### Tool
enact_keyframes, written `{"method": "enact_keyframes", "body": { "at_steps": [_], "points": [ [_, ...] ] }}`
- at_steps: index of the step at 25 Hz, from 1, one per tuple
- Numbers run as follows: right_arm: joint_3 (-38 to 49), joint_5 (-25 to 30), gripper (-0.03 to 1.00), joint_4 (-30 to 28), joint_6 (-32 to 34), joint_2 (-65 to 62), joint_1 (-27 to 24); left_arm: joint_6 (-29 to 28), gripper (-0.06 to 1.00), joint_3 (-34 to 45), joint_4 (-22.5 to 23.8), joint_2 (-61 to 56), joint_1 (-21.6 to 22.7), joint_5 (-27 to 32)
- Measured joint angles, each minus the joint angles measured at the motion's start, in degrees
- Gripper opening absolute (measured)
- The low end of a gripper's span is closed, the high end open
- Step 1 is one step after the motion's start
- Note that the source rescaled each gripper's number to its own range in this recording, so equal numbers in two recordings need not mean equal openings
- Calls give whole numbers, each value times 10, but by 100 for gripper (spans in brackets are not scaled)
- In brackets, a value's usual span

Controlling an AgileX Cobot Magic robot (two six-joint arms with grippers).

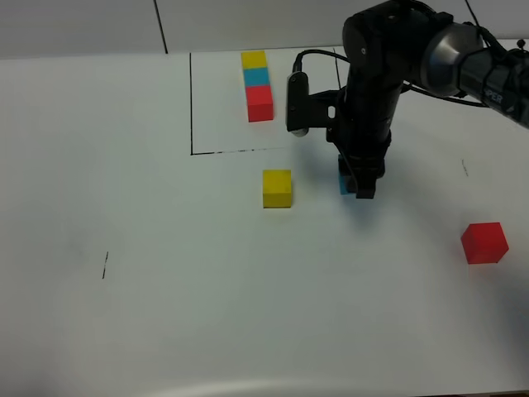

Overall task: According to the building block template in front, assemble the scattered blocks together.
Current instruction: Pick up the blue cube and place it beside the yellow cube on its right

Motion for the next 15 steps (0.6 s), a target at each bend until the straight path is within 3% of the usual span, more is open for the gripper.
{"method": "enact_keyframes", "body": {
  "at_steps": [5, 15],
  "points": [
    [-42, 4, 0, 30, -19, 41, 5, 0, 63, 0, 0, 0, 0, 0],
    [-46, -28, 0, 61, -31, 55, 12, 0, 63, 0, 0, 0, 0, 0]
  ]
}}
